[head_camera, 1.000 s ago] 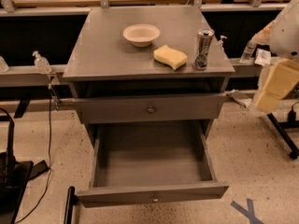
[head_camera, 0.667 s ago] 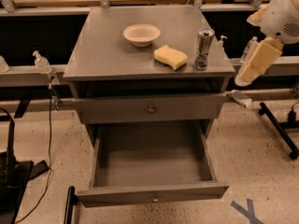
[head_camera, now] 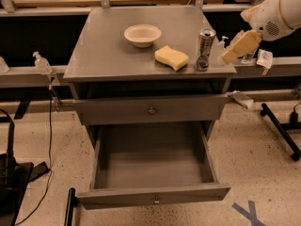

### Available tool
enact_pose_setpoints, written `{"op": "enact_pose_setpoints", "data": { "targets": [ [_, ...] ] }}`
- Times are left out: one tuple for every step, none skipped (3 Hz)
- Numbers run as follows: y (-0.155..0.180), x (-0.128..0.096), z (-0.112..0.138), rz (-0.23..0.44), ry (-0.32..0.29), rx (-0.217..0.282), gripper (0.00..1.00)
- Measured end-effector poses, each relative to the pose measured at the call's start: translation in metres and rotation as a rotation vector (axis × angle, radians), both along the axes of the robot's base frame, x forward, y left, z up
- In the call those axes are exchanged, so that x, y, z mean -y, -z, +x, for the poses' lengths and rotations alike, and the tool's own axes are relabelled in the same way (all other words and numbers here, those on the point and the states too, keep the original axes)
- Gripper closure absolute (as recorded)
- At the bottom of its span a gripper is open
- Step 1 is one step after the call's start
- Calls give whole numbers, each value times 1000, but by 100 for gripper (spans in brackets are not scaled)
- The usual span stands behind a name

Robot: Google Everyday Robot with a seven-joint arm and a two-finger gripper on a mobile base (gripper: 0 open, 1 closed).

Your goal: Place redbull can into middle drawer

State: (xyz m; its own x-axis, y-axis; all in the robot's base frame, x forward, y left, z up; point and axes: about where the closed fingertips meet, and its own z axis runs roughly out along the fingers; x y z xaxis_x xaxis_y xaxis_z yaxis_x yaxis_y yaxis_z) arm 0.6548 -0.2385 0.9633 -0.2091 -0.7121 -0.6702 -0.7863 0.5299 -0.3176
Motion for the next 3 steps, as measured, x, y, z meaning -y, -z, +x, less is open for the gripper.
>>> {"op": "enact_pose_setpoints", "data": {
  "targets": [
    [7, -18, 29, 174, 11, 34, 0],
    [14, -28, 48, 278, 30, 53, 0],
    [27, -36, 65, 299, 62, 58, 0]
  ]
}}
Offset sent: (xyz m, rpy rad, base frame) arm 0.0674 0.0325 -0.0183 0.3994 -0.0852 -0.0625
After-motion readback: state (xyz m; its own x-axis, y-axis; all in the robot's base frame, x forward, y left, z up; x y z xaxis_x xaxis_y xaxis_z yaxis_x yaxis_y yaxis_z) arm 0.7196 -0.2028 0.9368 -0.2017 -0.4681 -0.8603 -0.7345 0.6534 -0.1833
